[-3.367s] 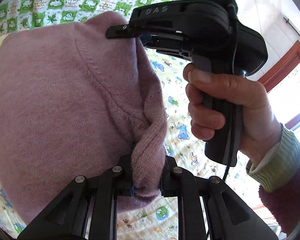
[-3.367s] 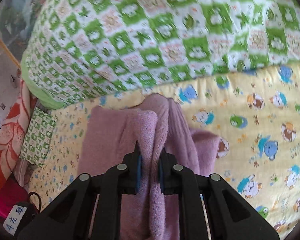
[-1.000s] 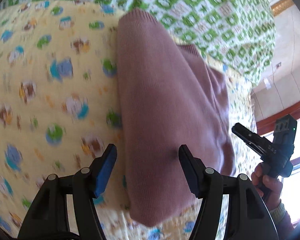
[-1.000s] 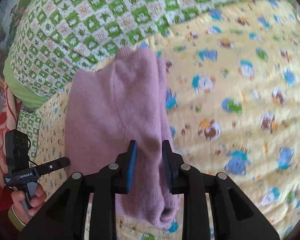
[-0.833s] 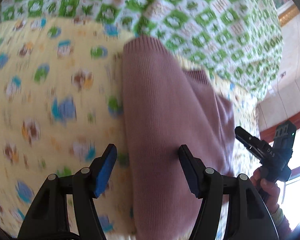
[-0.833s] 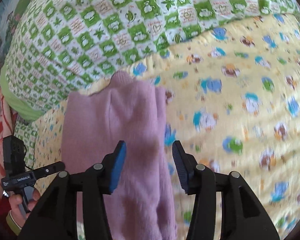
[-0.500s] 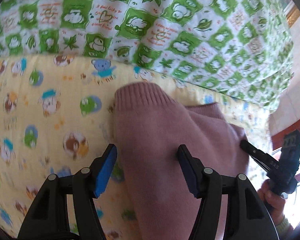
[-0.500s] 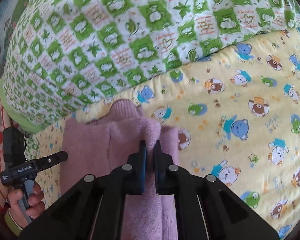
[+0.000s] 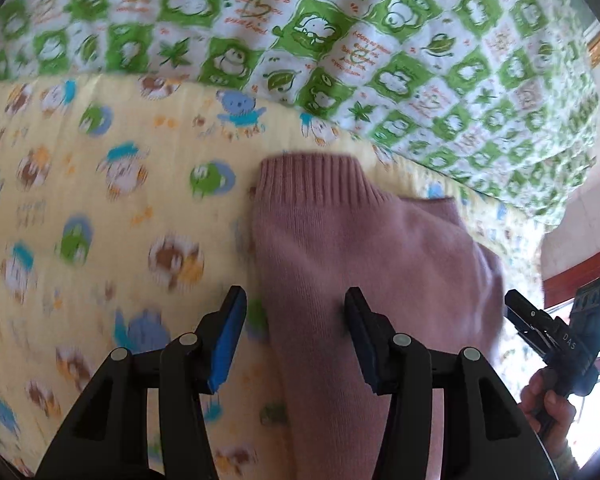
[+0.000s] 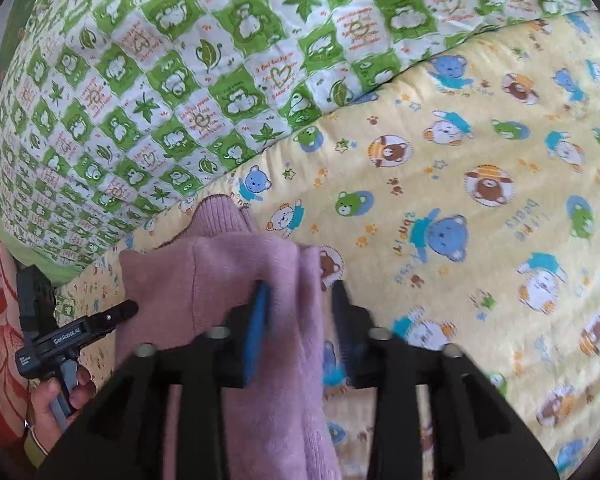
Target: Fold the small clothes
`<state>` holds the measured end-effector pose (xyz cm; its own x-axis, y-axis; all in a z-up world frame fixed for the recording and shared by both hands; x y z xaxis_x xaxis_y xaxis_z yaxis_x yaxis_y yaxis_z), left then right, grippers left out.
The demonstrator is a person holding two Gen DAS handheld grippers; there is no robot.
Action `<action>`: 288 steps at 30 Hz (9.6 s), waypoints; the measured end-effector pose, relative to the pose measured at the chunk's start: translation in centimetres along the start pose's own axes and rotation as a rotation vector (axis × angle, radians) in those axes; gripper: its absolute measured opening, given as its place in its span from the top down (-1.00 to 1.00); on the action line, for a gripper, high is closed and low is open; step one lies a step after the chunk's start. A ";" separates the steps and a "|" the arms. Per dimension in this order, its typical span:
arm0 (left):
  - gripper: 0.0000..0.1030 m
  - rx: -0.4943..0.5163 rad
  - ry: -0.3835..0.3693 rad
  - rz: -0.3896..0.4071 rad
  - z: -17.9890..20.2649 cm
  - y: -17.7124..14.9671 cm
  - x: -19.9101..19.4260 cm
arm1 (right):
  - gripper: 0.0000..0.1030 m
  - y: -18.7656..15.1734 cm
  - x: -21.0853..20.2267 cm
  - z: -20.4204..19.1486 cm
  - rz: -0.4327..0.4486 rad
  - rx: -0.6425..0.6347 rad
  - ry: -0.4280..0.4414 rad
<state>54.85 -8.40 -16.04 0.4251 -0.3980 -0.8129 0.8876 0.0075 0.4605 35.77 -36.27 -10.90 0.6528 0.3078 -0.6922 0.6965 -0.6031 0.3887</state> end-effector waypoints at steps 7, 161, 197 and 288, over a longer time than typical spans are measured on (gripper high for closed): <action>-0.25 -0.046 -0.096 -0.033 2.6 -7.0 -2.7 | -0.03 -4.8 -2.7 0.4 -0.044 0.024 0.051; -0.18 -0.177 0.046 -0.037 -10.3 -28.7 -16.4 | 0.19 -28.4 -0.4 -9.5 -0.305 -0.137 0.142; -0.46 0.043 0.230 0.115 -5.6 -28.4 -22.9 | -0.31 -30.7 -6.3 -14.4 -0.078 -0.366 0.113; -0.70 0.138 0.527 0.206 -6.6 -32.5 -21.8 | -0.99 -36.5 -4.0 -14.3 0.055 -0.610 0.015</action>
<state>17.94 6.11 -15.65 0.6486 0.1093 -0.7532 0.7611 -0.0978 0.6412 12.01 -4.99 -13.61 0.6938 0.3011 -0.6542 0.7036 -0.0897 0.7049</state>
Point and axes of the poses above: each gripper's, at about its wrist camera, not at the fingertips, and x roughly the way its jaws point, z to its right, y to its top, the point moved 10 cm from there along x, roughly the way its jaws point, and after that the axes turned 10 degrees about x, right-handed, at the moved point
